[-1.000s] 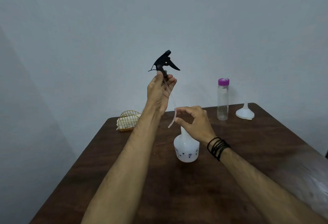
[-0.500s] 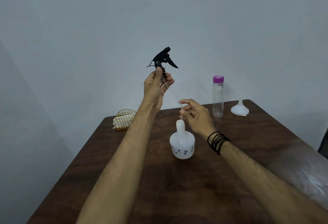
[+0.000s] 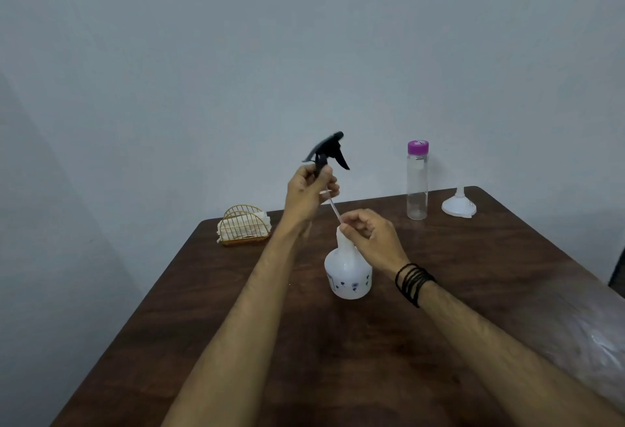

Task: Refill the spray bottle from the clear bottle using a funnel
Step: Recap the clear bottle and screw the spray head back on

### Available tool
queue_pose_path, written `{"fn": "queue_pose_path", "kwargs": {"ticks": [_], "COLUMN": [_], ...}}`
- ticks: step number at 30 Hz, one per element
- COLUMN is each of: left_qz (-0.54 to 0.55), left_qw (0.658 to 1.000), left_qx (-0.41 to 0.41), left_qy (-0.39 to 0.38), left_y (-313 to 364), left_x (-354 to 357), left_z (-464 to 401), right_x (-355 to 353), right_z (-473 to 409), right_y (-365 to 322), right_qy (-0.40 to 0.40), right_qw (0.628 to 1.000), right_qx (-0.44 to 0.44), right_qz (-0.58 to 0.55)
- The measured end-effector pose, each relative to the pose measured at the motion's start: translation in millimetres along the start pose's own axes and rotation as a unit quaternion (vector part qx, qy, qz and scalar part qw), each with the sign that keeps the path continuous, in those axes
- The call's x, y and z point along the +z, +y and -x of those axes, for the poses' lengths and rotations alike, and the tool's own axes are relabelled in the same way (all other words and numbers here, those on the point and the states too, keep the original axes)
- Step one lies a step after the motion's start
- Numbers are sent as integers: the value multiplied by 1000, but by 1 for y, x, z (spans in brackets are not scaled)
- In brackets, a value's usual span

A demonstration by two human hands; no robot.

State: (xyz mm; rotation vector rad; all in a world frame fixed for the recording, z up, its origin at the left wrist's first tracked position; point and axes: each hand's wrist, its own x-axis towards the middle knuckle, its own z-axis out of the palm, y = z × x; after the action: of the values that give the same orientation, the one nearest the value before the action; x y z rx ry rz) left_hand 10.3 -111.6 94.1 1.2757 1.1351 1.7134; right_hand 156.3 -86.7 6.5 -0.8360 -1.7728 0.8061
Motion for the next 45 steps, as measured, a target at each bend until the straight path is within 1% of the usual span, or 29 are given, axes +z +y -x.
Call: {"fn": "queue_pose_path", "kwargs": {"ticks": [4,8,13,17,21,23,27,30,33,35,37,42,45], "left_qz": [-88,-135,-194,-249,-258,-274,-229,-221,-174,-156,-148,-182,-190], "left_qw": [995,990,979,966,963,958,969,972,983,986,988,978,977], "left_qx": [-12,0,40,60,75,75,28,33,26,26,16,19,21], "left_qy": [-33,-41,-41,-30,-35,-49,-90,-73,-58,-44,-44,-104,-99], "left_y": [-31,-62,-73,-79,-84,-85,-83,-83,-87,-86,-85,-84,-85], "left_x": [-2,-6,-7,-7,-11,-16,-16,-8,-9,-13,-17,-21,-13], "left_z": [17,33,43,46,50,47,42,42,41,41,40,41,43], "right_x": [9,14,18,19,23,24,26,28,27,25,23,21,19], "right_z": [8,11,13,13,15,16,19,23,23,22,22,22,23], "right_y": [8,14,19,26,29,30,32,30,31,32,31,32,33], "right_qy": [-35,-23,0,7,20,19,3,-7,-25,-33,-29,-34,-48], "right_qw": [999,999,999,998,998,997,994,990,983,978,976,977,971], "right_qx": [13,24,18,30,29,33,47,50,74,100,108,108,112], "right_qz": [-13,-41,-43,-46,-52,-66,-99,-133,-167,-180,-189,-184,-205]}}
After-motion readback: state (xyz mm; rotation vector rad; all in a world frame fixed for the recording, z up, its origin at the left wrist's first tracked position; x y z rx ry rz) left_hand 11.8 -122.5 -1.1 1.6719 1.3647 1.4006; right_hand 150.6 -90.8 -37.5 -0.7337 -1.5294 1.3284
